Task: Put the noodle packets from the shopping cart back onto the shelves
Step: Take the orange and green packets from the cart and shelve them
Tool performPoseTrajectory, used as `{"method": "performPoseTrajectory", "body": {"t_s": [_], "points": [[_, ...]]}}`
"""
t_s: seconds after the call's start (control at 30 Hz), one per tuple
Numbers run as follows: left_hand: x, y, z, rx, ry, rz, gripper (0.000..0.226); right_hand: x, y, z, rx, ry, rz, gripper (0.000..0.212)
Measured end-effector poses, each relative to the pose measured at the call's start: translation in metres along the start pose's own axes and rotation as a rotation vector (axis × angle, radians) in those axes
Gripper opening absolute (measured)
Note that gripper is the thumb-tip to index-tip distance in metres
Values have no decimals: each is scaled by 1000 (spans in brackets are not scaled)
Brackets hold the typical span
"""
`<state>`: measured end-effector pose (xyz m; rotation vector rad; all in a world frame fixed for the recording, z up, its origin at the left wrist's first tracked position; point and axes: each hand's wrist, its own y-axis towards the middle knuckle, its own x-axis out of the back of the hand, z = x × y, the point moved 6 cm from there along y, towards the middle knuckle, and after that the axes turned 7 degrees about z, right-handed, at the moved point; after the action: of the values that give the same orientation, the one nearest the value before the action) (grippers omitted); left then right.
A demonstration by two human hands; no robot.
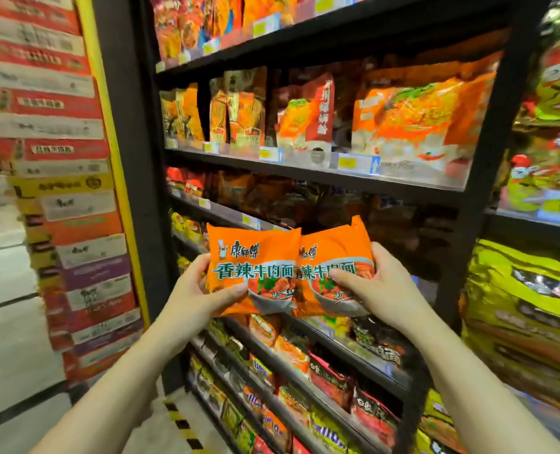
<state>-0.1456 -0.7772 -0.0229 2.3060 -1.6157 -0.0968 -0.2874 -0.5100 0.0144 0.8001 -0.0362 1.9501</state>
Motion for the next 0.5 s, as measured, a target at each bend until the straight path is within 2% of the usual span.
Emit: {"method": "performPoseTrajectory", "body": {"t_s": [0.27, 0.5], "points": [[128, 35, 36, 2, -30, 15, 59, -114, 65, 52, -22, 12, 5, 41], [212, 74, 62, 30, -4, 18, 63, -176, 112, 84, -8, 43, 6, 39]]}}
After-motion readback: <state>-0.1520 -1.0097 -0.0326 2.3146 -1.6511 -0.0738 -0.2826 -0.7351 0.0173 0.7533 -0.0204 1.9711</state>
